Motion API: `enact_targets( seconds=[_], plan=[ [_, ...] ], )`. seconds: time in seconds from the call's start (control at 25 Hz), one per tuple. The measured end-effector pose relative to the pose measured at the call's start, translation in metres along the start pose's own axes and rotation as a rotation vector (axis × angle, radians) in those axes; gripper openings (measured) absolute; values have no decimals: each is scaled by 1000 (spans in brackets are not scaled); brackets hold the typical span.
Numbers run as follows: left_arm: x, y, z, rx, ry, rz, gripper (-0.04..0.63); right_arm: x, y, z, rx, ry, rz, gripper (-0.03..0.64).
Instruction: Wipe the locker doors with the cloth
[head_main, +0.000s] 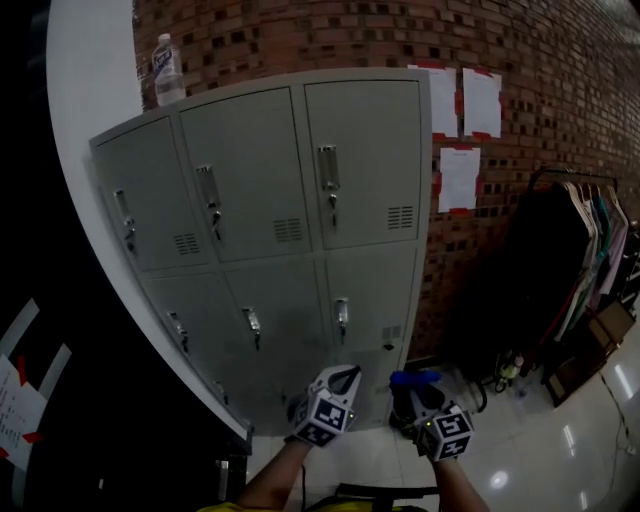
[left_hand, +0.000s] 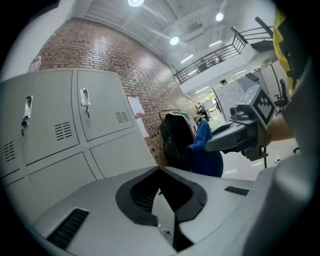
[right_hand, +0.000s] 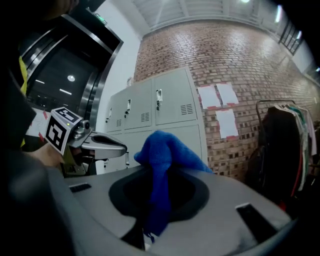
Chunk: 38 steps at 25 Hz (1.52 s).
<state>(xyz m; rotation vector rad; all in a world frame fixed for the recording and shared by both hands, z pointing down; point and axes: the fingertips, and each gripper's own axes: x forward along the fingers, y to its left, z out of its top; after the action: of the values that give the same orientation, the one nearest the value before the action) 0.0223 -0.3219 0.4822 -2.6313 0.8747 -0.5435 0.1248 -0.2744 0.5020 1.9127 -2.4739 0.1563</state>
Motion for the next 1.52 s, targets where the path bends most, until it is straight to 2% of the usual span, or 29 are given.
enact_targets(
  seconds=[0.12, 0.28, 0.36, 0.44, 0.52, 0.6, 0.72, 0.8, 0.92, 1.04, 1.12, 1.2, 1.28, 1.44, 1.52],
  plan=[
    [44, 38, 4, 25, 20, 6, 3, 51, -22, 10, 0, 7, 14, 67],
    [92, 61, 0, 25, 51, 8, 3, 100, -51, 17, 5, 9, 54, 67],
    [108, 78, 6, 30, 57, 43, 3, 128, -70, 34, -6, -10, 82, 67],
    [117, 89, 13, 31, 63, 76, 2, 156, -90, 71, -34, -45, 113, 67],
    [126, 102, 25, 46, 57, 103, 3, 184, -108, 149, -96, -134, 146, 67],
    [136, 114, 40, 64, 40, 127, 2, 204, -122, 253, -159, -260, 158, 67],
    [147, 121, 59, 74, 21, 147, 2, 223, -138, 395, -153, -406, 167, 66],
    [151, 121, 60, 69, 22, 144, 3, 225, -139, 473, -157, -468, 175, 67],
    [158, 121, 48, 40, 43, 147, 2, 222, -134, 558, -175, -517, 182, 67],
    [162, 121, 40, 34, 54, 142, 2, 215, -140, 598, -191, -542, 150, 67],
    [164, 124, 35, 25, 56, 146, 2, 213, -143, 594, -178, -545, 155, 67],
    [165, 127, 32, 25, 56, 149, 2, 219, -147, 553, -174, -517, 157, 67],
    [166, 128, 30, 26, 57, 142, 3, 231, -158, 479, -188, -475, 141, 67],
    [172, 122, 28, 13, 56, 111, 2, 254, -170, 282, -153, -328, 68, 67],
    [172, 119, 29, 26, 56, 95, 2, 263, -166, 216, -126, -245, 34, 67]
  ],
)
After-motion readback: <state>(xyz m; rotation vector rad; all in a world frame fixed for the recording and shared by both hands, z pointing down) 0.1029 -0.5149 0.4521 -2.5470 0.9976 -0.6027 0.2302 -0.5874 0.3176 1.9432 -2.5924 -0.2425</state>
